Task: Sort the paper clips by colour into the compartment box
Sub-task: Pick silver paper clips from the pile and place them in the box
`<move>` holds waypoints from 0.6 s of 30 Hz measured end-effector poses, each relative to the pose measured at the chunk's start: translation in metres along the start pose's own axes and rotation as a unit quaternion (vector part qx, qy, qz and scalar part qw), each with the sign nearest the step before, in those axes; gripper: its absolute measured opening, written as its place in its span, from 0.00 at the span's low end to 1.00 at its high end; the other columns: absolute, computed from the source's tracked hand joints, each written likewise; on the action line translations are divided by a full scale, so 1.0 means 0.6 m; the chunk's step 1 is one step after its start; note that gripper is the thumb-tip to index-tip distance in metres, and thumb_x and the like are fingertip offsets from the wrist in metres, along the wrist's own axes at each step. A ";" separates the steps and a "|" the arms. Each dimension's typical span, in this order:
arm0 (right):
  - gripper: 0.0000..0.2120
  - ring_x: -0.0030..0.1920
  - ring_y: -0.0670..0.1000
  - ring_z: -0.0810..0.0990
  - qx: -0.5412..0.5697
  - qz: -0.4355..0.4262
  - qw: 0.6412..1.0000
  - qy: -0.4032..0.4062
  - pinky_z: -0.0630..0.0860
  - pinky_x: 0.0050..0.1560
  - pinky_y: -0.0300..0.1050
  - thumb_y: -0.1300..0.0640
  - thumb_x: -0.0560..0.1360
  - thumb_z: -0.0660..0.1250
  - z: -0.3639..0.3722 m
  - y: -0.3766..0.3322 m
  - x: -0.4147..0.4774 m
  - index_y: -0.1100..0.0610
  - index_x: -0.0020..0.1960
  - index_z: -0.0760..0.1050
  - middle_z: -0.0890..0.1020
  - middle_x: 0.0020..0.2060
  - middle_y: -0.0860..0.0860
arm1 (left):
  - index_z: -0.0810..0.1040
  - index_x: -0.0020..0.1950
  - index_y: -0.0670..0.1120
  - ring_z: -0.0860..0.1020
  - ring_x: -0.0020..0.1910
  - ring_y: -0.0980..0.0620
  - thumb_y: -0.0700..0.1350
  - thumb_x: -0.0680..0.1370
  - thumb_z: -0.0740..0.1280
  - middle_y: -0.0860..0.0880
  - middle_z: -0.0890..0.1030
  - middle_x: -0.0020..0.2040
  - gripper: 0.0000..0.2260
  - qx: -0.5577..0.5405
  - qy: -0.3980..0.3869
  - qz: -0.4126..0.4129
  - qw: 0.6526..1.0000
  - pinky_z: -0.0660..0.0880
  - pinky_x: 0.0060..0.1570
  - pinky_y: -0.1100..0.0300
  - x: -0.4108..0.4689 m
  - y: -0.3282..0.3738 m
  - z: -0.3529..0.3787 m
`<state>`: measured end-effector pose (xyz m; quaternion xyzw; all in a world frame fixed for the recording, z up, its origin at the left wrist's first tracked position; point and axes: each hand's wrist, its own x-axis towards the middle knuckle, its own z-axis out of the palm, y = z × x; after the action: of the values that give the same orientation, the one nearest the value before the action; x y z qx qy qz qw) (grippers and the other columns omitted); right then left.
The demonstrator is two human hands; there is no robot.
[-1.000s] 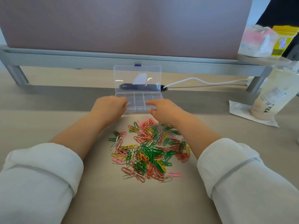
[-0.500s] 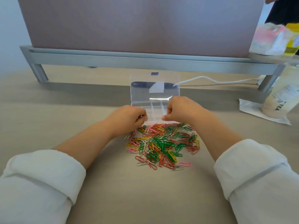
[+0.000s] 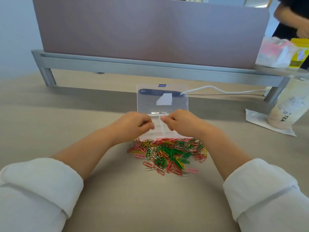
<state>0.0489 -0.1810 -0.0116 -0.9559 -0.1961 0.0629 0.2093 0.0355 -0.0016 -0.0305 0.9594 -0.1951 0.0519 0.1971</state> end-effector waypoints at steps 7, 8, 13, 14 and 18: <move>0.22 0.30 0.50 0.67 0.036 0.007 0.997 0.064 0.64 0.34 0.43 0.50 0.82 0.50 0.004 0.013 0.045 0.59 0.33 0.66 0.69 0.28 0.52 | 0.78 0.51 0.45 0.76 0.44 0.50 0.51 0.79 0.60 0.48 0.82 0.48 0.12 0.096 0.077 -0.051 0.991 0.68 0.42 0.61 0.046 -0.041 -0.007; 0.22 0.30 0.49 0.67 0.039 0.006 0.997 0.066 0.64 0.33 0.42 0.50 0.82 0.51 0.003 0.014 0.051 0.59 0.33 0.66 0.69 0.27 0.51 | 0.78 0.51 0.46 0.77 0.46 0.50 0.51 0.79 0.60 0.48 0.82 0.48 0.11 0.108 0.068 -0.048 0.991 0.68 0.43 0.60 0.052 -0.044 -0.004; 0.23 0.28 0.47 0.66 0.136 -0.018 0.986 0.099 0.64 0.33 0.43 0.50 0.82 0.51 -0.001 0.013 0.091 0.57 0.30 0.64 0.68 0.26 0.50 | 0.77 0.51 0.47 0.70 0.40 0.53 0.52 0.79 0.60 0.51 0.77 0.42 0.12 0.123 0.029 -0.033 0.991 0.67 0.41 0.60 0.068 -0.060 0.001; 0.23 0.26 0.46 0.66 0.189 -0.025 0.976 0.101 0.64 0.32 0.40 0.50 0.82 0.51 0.000 0.010 0.102 0.56 0.30 0.64 0.68 0.25 0.49 | 0.78 0.50 0.47 0.70 0.39 0.53 0.52 0.79 0.59 0.51 0.75 0.39 0.12 0.121 0.030 -0.027 0.992 0.67 0.40 0.60 0.068 -0.064 0.001; 0.23 0.19 0.43 0.64 0.368 -0.059 0.925 0.078 0.64 0.24 0.33 0.49 0.81 0.52 0.011 -0.012 0.144 0.57 0.30 0.64 0.70 0.25 0.52 | 0.76 0.45 0.46 0.70 0.36 0.52 0.53 0.80 0.56 0.55 0.70 0.32 0.15 0.092 0.036 -0.014 0.995 0.65 0.36 0.59 0.067 -0.080 0.004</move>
<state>0.1240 -0.1376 -0.0179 -0.8000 -0.1981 0.0438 0.5647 0.0915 0.0237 -0.0431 0.9736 -0.1685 0.1018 0.1156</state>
